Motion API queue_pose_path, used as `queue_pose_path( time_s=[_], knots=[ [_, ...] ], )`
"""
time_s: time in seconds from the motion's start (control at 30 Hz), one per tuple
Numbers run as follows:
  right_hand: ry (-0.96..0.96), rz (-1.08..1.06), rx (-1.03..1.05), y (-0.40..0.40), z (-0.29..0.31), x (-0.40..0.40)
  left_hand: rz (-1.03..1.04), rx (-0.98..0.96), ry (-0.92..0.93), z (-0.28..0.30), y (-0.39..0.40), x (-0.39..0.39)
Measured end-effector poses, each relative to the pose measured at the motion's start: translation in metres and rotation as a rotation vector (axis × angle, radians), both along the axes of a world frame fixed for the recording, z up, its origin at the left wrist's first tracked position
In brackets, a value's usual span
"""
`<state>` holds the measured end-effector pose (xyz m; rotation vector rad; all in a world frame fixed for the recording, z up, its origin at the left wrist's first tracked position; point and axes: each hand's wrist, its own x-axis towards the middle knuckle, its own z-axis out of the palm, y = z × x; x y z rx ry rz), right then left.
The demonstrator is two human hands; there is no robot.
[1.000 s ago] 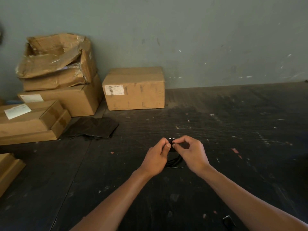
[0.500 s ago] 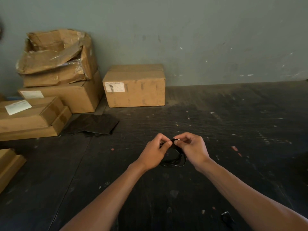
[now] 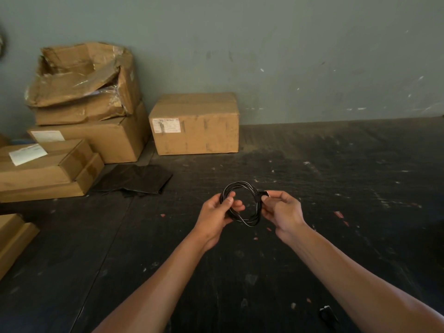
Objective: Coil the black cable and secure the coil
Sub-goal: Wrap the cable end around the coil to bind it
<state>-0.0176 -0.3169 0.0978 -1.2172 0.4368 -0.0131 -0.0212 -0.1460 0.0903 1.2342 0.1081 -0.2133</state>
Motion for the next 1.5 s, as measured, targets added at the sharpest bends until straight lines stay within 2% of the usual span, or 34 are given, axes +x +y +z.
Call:
queue_pose_path(
  time_s=[0.17,0.23,0.3,0.47,0.53,0.73,0.8,0.87,0.97,1.17,1.23,1.33,1.5],
  knots=[
    [0.125,0.023,0.164,-0.004,-0.011,0.0,0.013,-0.331,0.15,0.009,-0.001,0.003],
    [0.152,0.035,0.197,-0.006,-0.014,0.0,-0.001,-0.397,0.2,0.01,-0.004,0.002],
    [0.166,0.031,0.219,-0.008,-0.017,-0.001,-0.008,-0.362,0.236,0.008,-0.008,0.002],
    [0.174,0.017,0.221,-0.014,-0.025,-0.005,-0.007,-0.06,0.276,-0.001,-0.011,0.007],
    [0.167,0.026,0.2,-0.016,-0.028,-0.009,-0.012,-0.014,0.283,-0.004,-0.013,0.008],
    [0.135,0.123,0.183,-0.021,-0.03,-0.017,-0.091,-0.341,0.368,-0.01,-0.013,0.011],
    [0.135,0.152,0.166,-0.025,-0.03,-0.018,-0.118,-0.347,0.359,-0.01,-0.012,0.009],
    [0.146,0.209,0.12,-0.029,-0.031,-0.02,-0.135,-0.271,0.334,-0.01,-0.014,0.008],
    [0.174,0.346,-0.115,-0.04,-0.037,-0.026,-0.136,-0.028,0.269,-0.014,-0.02,0.008],
    [0.199,0.68,-0.975,-0.098,-0.065,-0.046,-0.221,0.54,0.13,-0.052,-0.014,0.012],
    [0.264,0.851,-1.18,-0.12,-0.078,-0.06,-0.286,0.687,0.081,-0.063,-0.011,0.01],
    [0.351,1.011,-1.317,-0.141,-0.099,-0.083,-0.378,0.813,0.017,-0.072,-0.013,0.005],
    [0.366,0.975,-1.342,-0.152,-0.125,-0.111,-0.417,0.791,0.014,-0.076,-0.025,-0.004]
  ],
)
